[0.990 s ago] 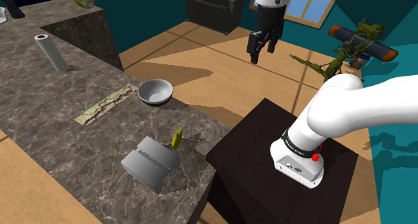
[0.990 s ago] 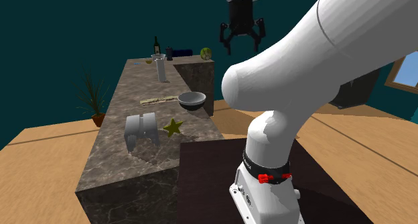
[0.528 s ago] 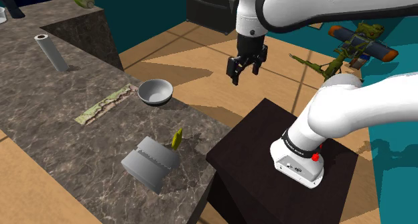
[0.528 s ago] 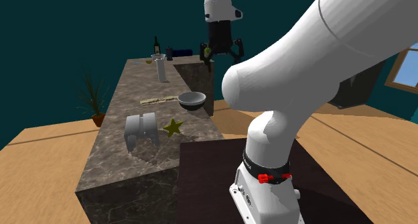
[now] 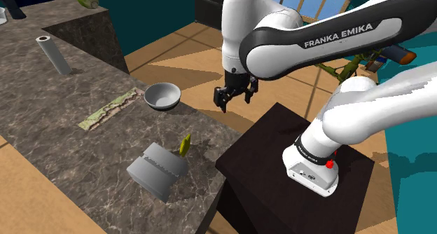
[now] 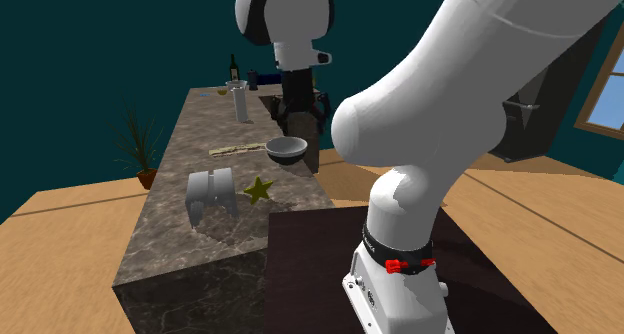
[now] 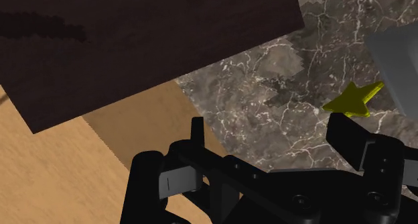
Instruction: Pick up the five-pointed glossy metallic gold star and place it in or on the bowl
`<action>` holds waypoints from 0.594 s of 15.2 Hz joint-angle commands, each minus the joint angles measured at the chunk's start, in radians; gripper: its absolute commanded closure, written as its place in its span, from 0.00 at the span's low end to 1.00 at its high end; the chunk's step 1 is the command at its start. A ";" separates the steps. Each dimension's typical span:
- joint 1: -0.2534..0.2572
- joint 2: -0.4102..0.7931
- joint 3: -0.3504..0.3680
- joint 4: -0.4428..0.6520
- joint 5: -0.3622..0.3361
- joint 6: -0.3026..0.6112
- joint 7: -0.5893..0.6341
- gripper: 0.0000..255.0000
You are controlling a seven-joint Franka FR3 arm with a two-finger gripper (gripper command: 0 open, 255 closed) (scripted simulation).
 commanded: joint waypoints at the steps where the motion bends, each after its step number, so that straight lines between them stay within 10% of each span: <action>1: -0.006 0.063 0.050 0.005 0.017 0.070 0.072 0.00; 9: -0.117 0.432 0.274 0.096 -0.090 0.367 0.431 0.00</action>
